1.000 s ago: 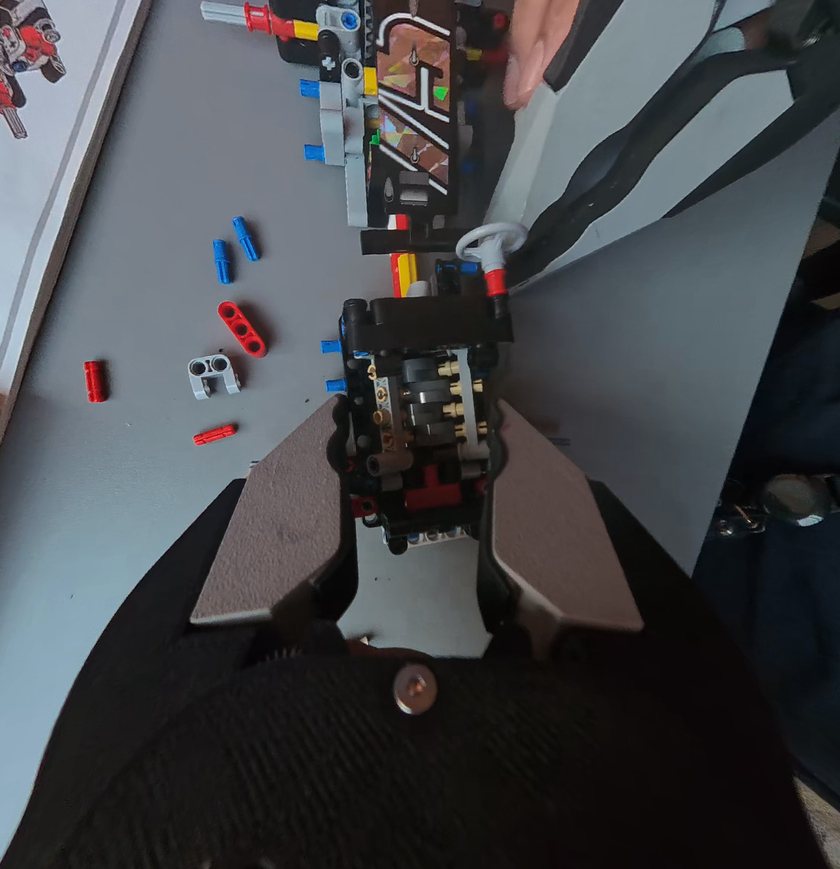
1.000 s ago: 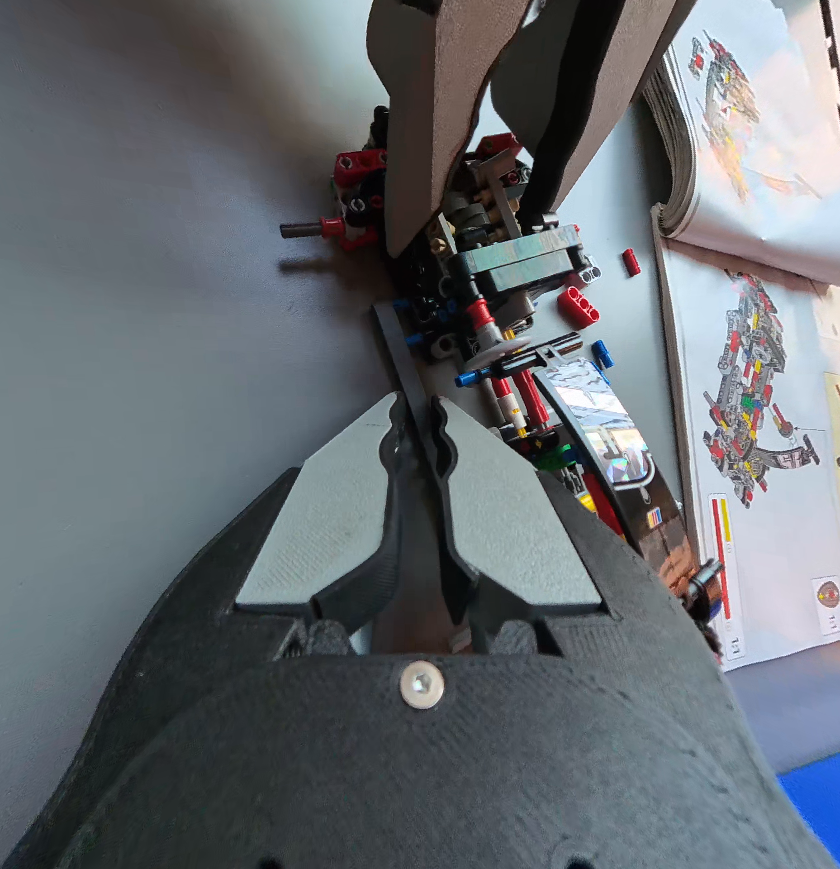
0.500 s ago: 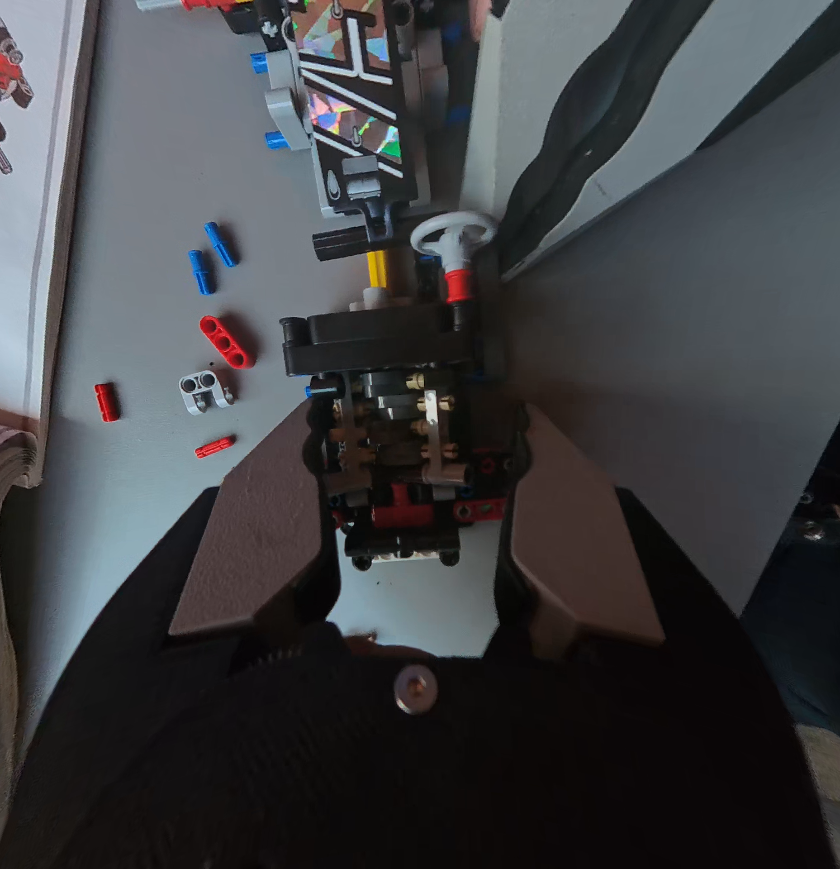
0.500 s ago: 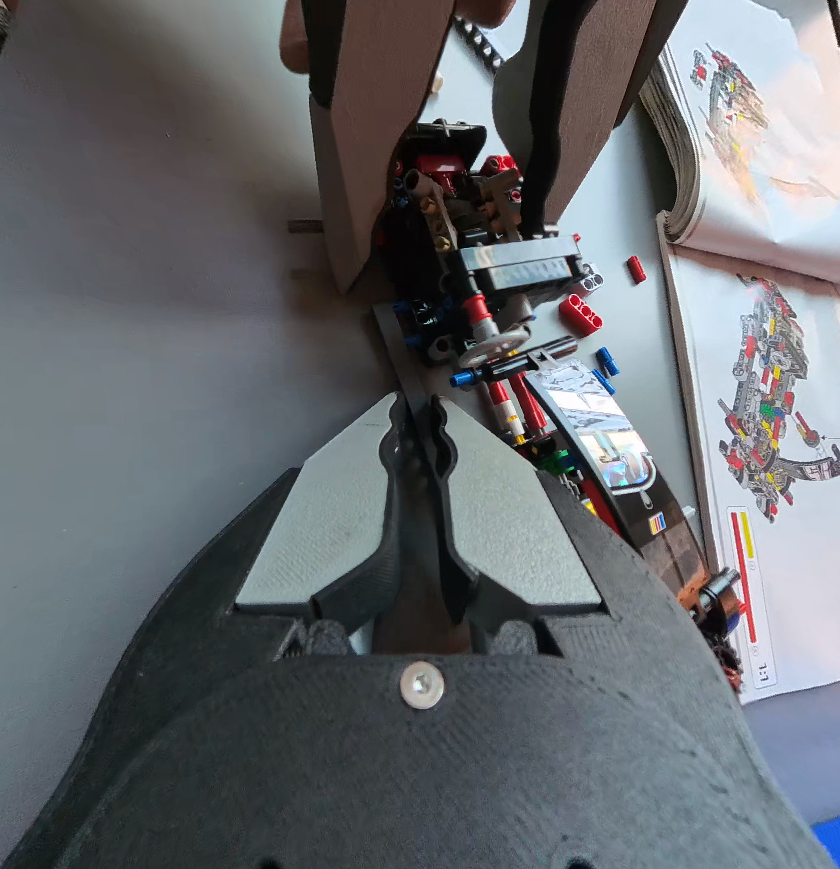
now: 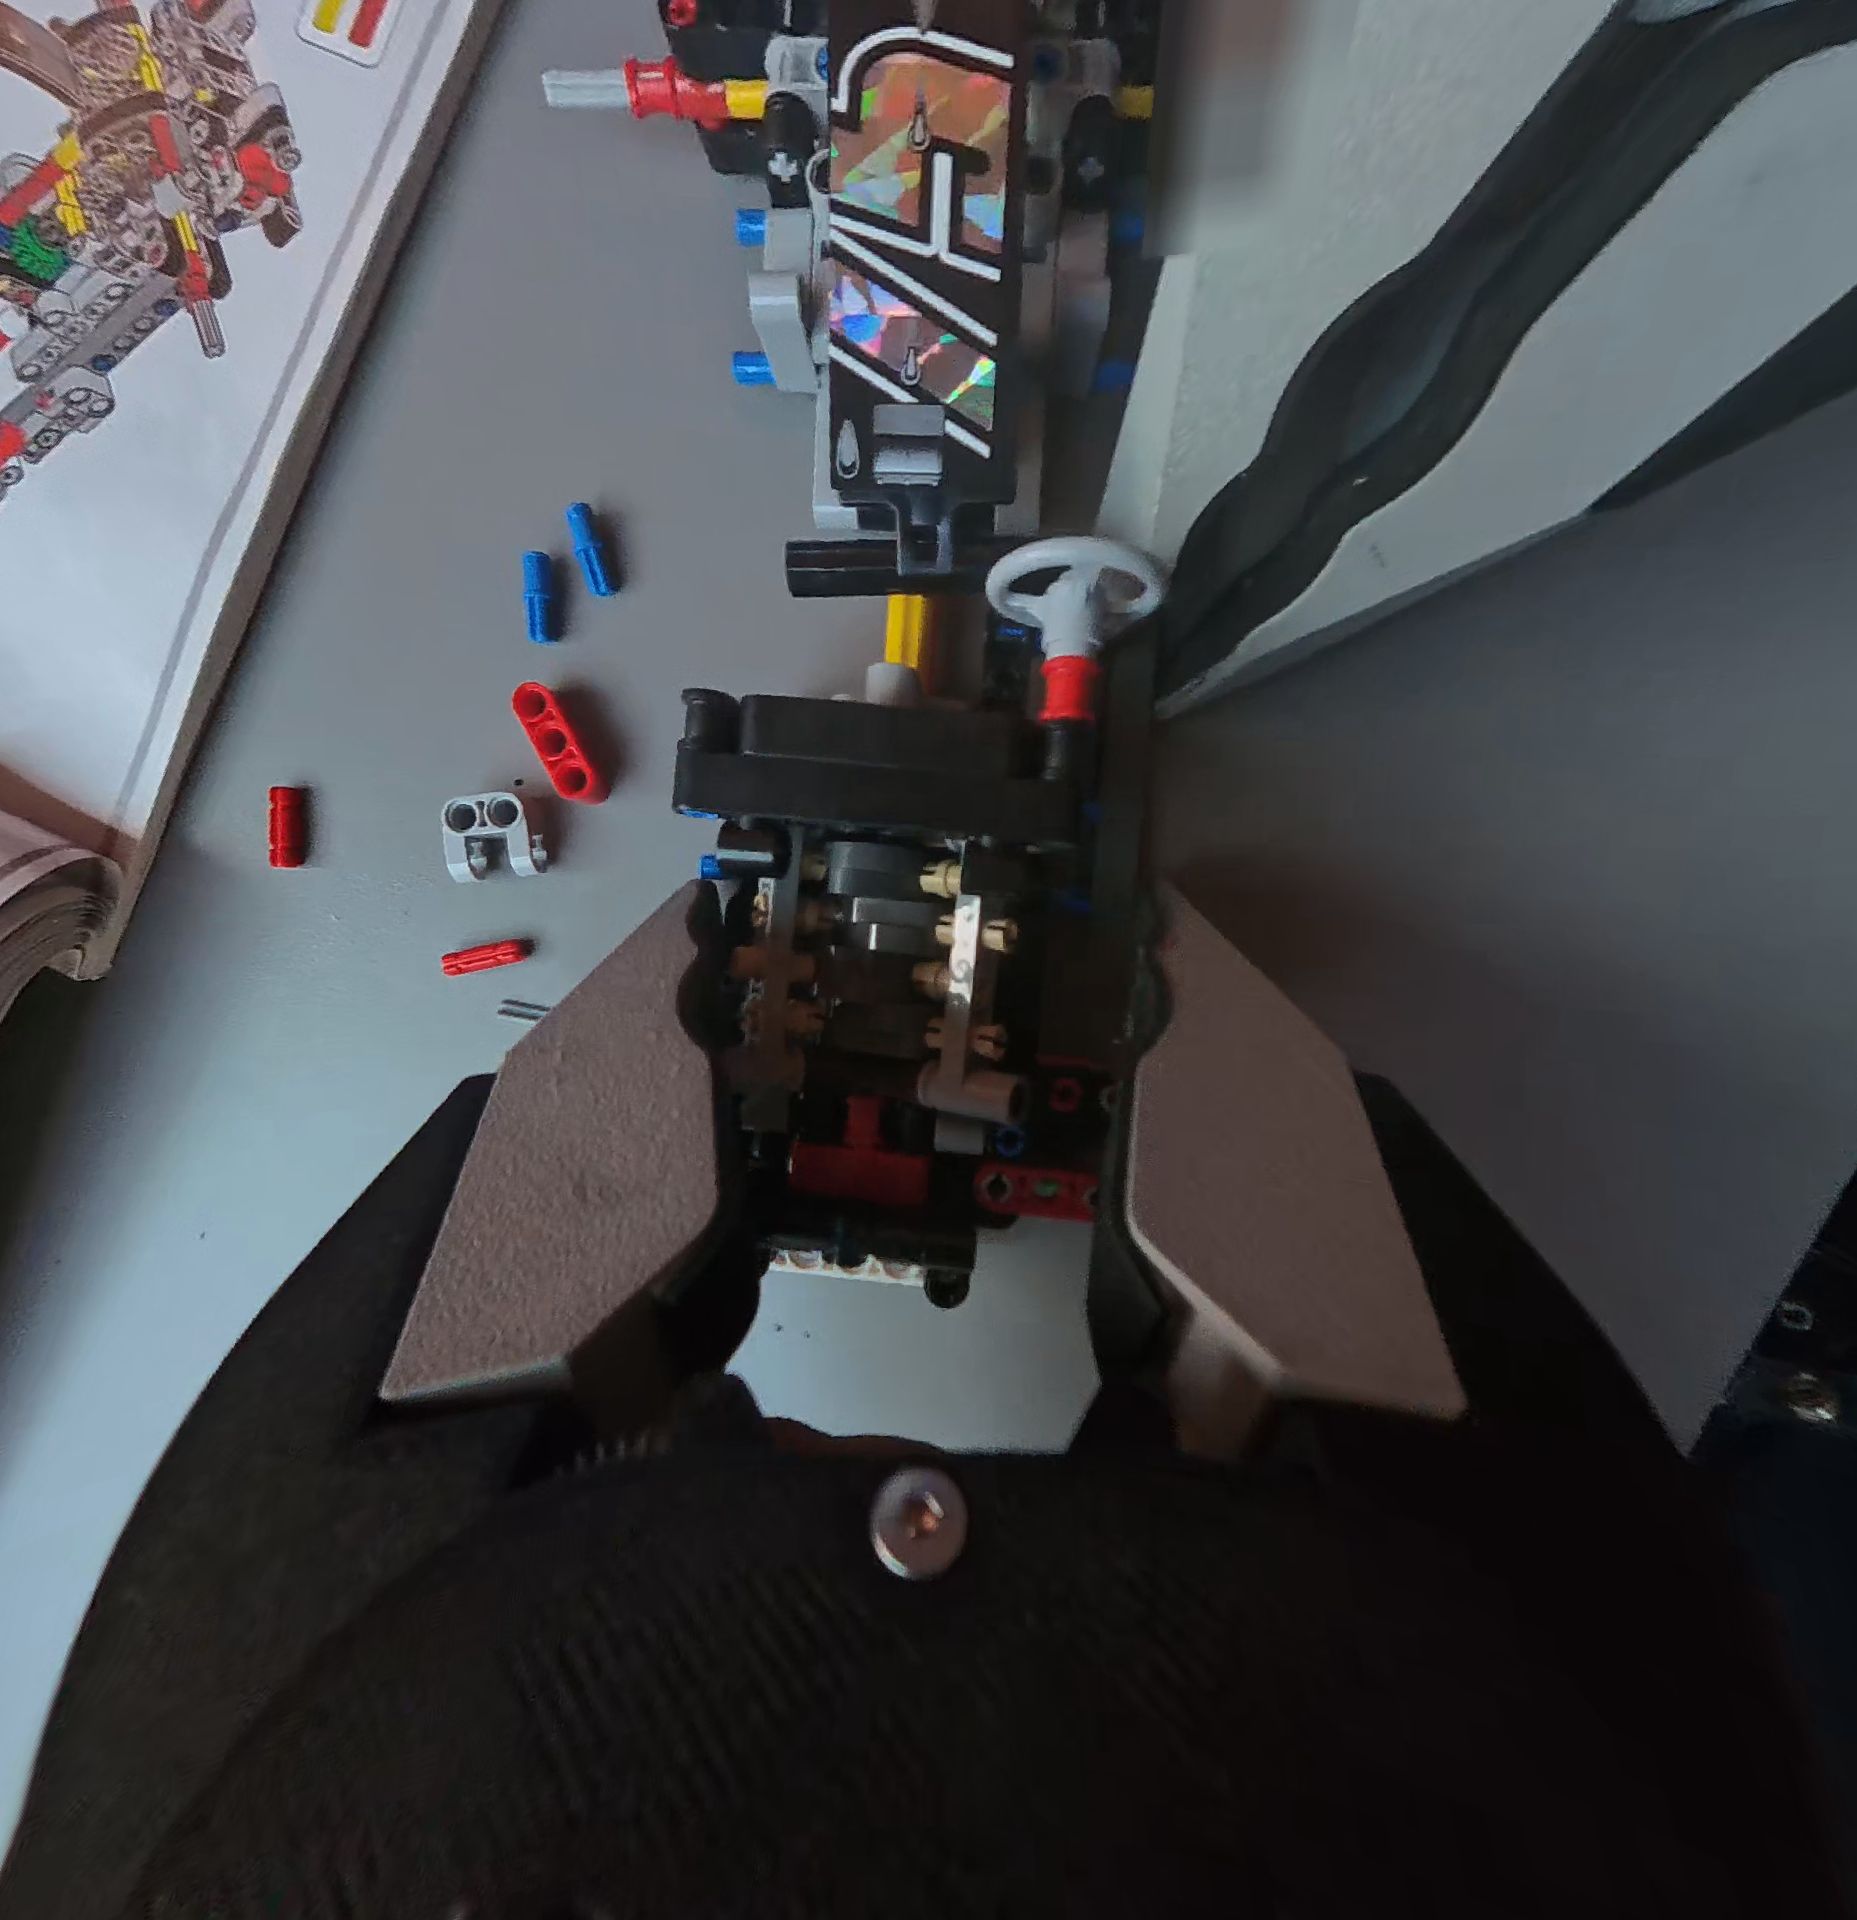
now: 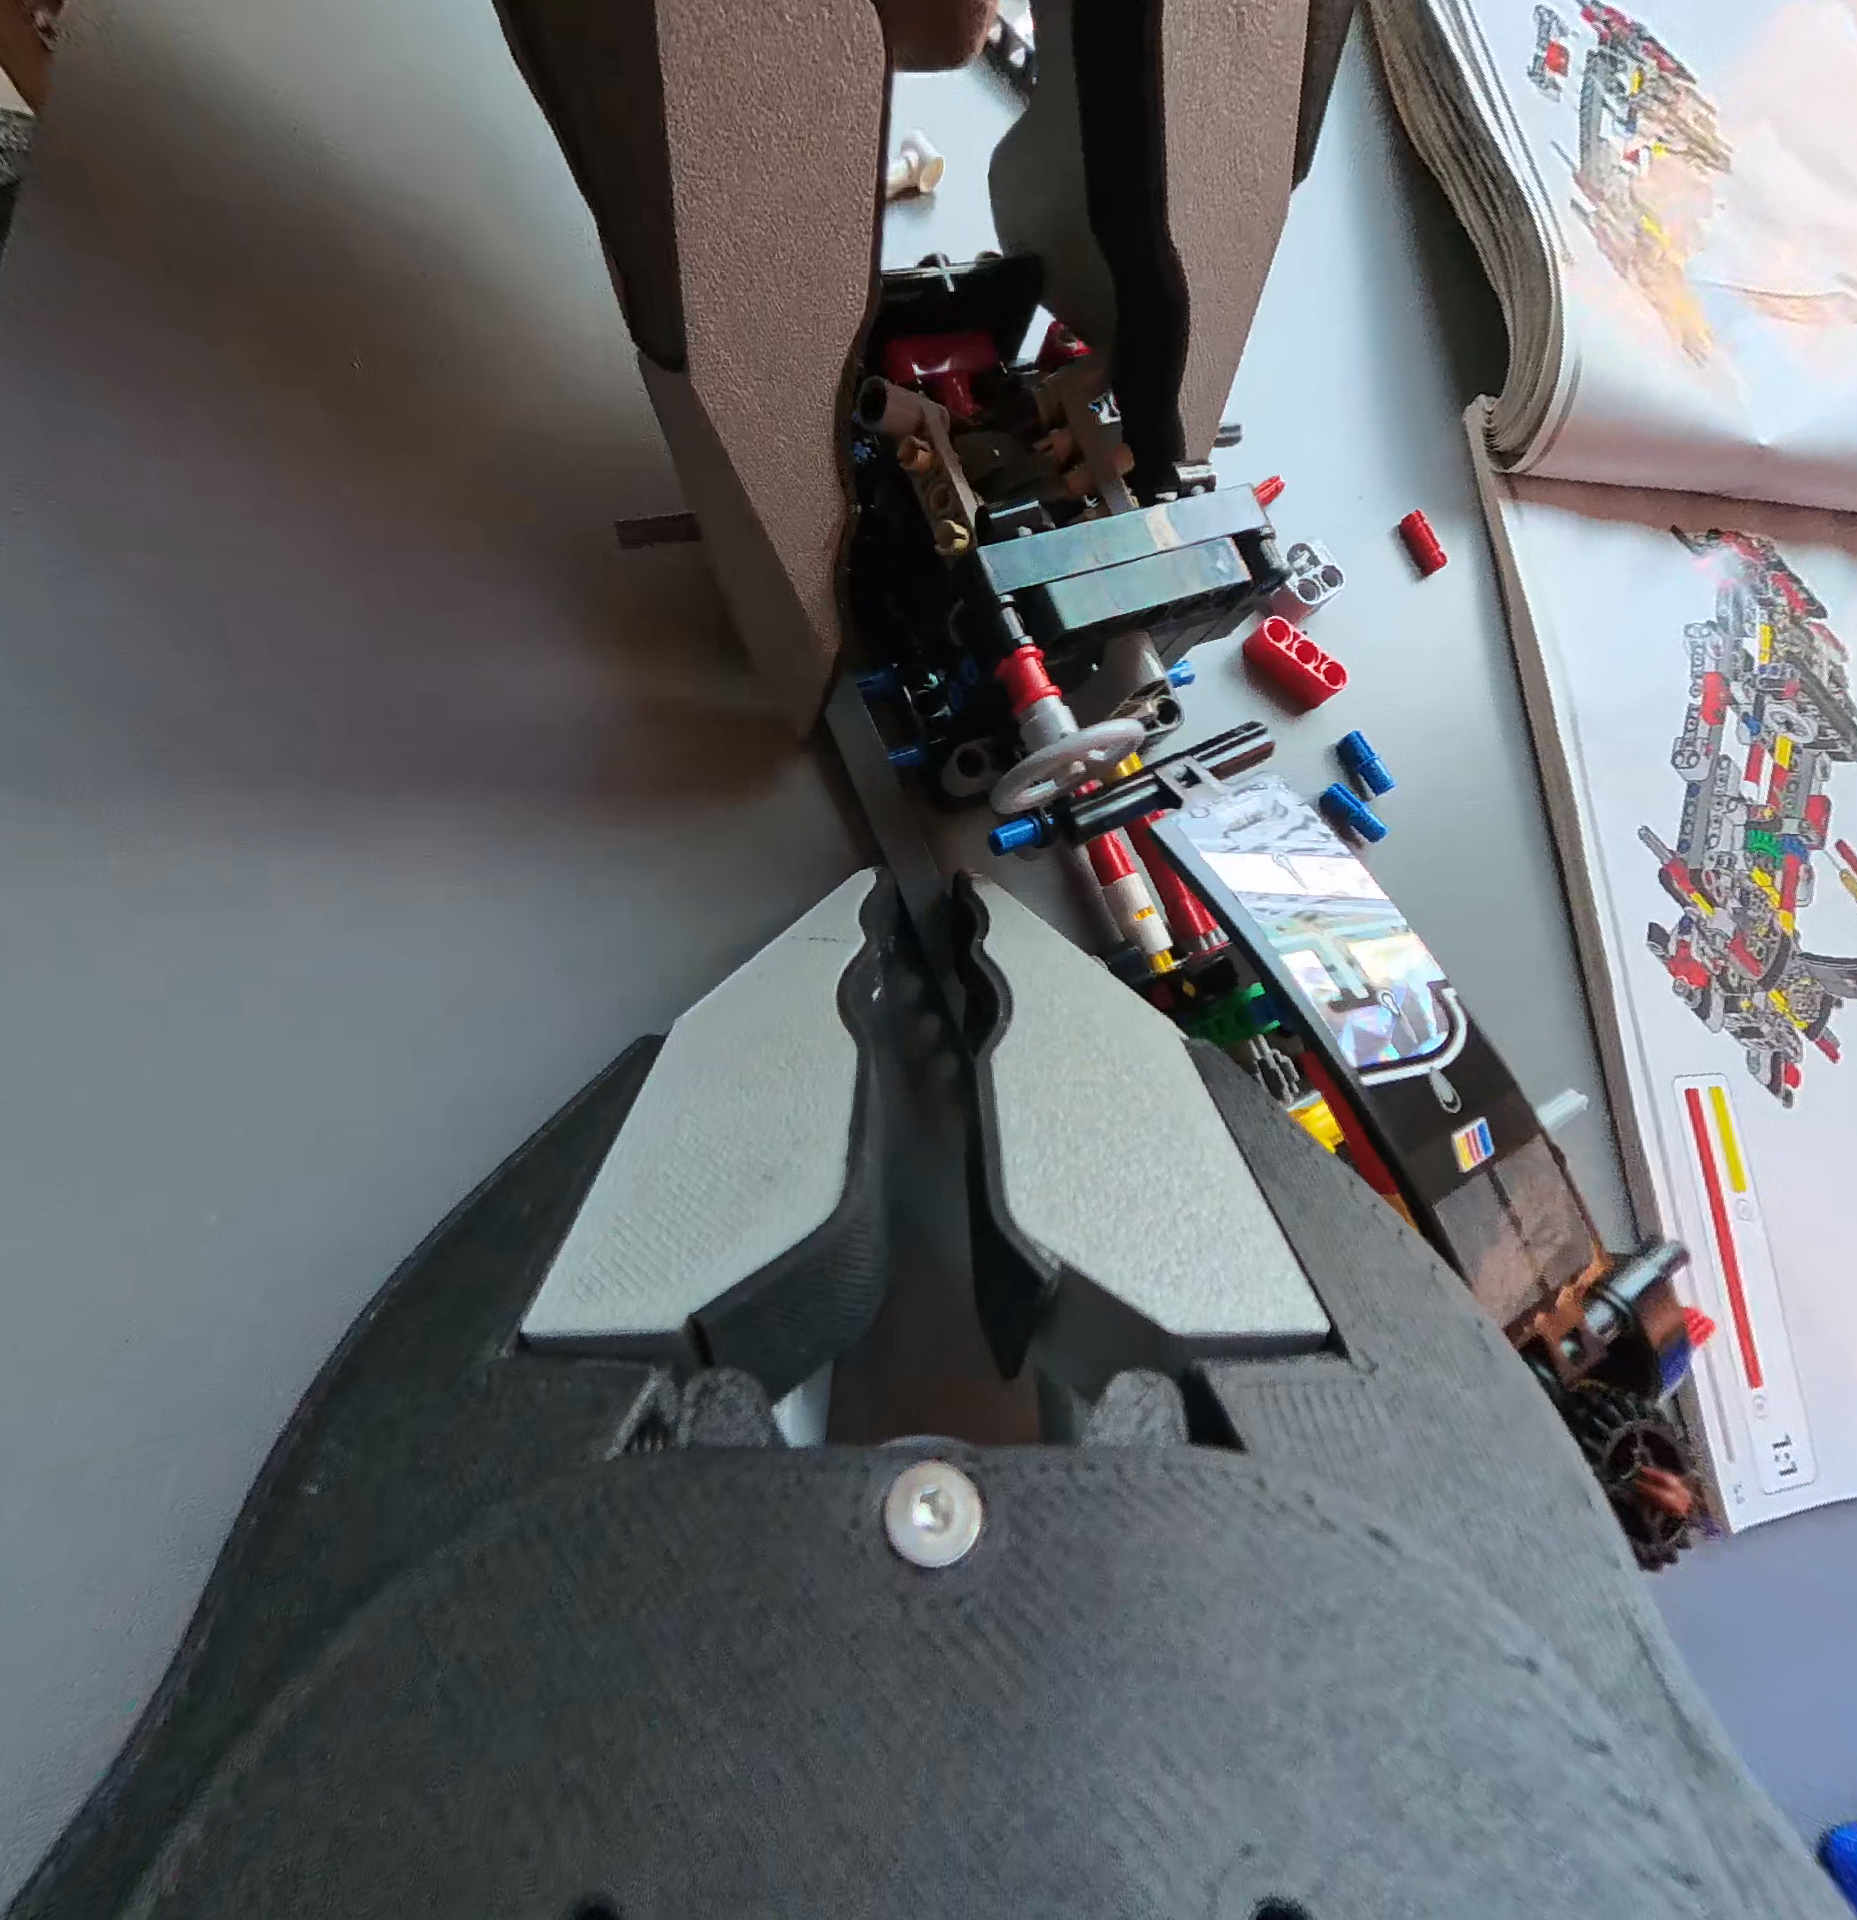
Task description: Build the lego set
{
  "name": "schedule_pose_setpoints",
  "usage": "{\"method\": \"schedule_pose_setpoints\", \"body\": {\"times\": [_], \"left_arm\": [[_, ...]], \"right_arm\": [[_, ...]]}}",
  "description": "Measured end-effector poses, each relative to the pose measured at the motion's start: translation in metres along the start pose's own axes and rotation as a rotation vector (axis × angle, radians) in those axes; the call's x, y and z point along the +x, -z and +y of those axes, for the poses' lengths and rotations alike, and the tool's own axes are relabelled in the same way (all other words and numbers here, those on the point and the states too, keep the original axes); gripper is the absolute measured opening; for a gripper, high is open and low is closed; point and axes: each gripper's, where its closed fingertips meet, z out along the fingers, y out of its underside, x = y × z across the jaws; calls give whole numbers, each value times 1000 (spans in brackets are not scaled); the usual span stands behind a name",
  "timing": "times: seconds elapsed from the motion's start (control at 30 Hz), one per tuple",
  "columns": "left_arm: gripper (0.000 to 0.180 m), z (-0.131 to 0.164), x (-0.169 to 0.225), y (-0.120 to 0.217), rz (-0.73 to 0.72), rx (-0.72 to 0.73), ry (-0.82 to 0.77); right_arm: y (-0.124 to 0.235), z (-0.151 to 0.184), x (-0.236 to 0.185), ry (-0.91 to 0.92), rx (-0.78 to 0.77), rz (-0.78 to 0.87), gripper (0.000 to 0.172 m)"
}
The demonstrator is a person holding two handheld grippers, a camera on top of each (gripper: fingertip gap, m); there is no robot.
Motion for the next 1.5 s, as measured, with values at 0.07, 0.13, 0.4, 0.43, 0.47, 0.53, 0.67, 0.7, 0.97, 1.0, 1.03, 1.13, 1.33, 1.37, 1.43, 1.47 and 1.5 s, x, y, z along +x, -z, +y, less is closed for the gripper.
{"method": "schedule_pose_setpoints", "body": {"times": [0.07, 0.13, 0.4, 0.43, 0.47, 0.53, 0.67, 0.7, 0.97, 1.0, 1.03, 1.13, 1.33, 1.37, 1.43, 1.47, 1.5], "left_arm": [[77, -1, -1, 0, -8, 6, -3], [77, -1, -1, 0, -6, 13, -4], [75, -1, -2, -1, 17, 2, -35], [75, -1, -2, -1, 15, 4, -38], [75, -1, -2, 0, 14, 7, -41], [74, -1, -3, 0, 21, 2, -43], [73, -2, -8, -1, 12, 12, -45], [73, -2, -8, -1, 14, 11, -46], [73, -1, -13, -1, 8, 25, -38], [73, -1, -14, 0, -3, 18, -47], [73, -1, -14, 0, -3, 20, -40], [75, -3, -14, -1, -17, 33, -15], [86, -2, -6, -2, 61, 44, -51], [95, 0, -2, -2, 74, 29, -78], [104, 3, 3, -1, 88, 16, -107], [102, 4, 3, 0, 89, 13, -114], [98, 4, 2, 1, 84, 14, -114]], "right_arm": [[0, 0, 0, -5, 2, -3, 9], [0, -1, 0, -25, 5, -13, 9], [-1, -2, 1, -14, -7, -18, 7], [-1, -2, 1, -7, -3, -14, 7], [-1, -2, 1, -13, 3, -16, 8], [-2, -3, 1, -44, 5, -26, 7], [-3, -3, 6, -6, -32, 51, 8], [-3, -4, 5, -3, -23, 49, 7], [-6, -5, 12, 132, 3, 135, 9], [-7, -5, 12, 116, 3, 127, 9], [-7, -5, 12, 77, 7, 108, 9], [-6, -5, 12, 13, 16, 80, 9], [-7, -9, 6, 120, 39, 106, 12], [-8, -8, 6, 101, 34, 90, 9], [-7, -7, 5, 101, 35, 80, 8], [-7, -7, 4, 115, 36, 80, 8], [-6, -7, 3, 133, 38, 82, 7]]}}
